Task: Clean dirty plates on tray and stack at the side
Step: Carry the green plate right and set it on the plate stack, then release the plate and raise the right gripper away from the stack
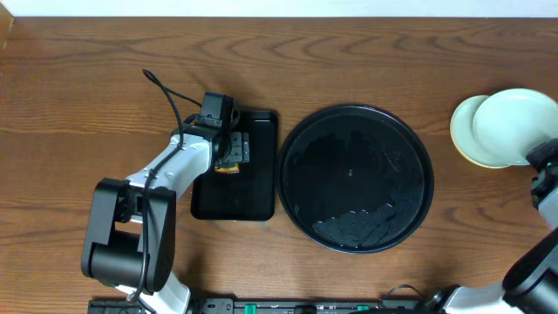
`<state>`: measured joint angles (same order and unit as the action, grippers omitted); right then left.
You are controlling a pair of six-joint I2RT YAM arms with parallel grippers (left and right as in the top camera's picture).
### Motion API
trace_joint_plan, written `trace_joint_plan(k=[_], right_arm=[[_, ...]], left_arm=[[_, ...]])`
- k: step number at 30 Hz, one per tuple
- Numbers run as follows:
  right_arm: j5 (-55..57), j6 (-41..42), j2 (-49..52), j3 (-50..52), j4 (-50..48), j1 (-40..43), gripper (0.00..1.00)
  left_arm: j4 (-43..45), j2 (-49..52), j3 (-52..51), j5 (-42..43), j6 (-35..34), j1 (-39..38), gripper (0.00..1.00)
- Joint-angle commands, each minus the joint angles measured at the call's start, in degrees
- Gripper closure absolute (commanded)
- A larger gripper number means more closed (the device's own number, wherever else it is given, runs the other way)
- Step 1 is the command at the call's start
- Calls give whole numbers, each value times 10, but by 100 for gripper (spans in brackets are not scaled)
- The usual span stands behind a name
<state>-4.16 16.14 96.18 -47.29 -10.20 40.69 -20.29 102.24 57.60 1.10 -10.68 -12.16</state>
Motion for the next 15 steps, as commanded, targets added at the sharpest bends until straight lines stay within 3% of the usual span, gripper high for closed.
trace_joint_plan(k=[1,15], right_arm=[[-32,10,28,-6,-26,2,99],[-83,21,57,-6,-70,-17,99]], left_arm=[[0,5,-1,-7,-2,0,15],[0,5,-1,-7,-2,0,16]])
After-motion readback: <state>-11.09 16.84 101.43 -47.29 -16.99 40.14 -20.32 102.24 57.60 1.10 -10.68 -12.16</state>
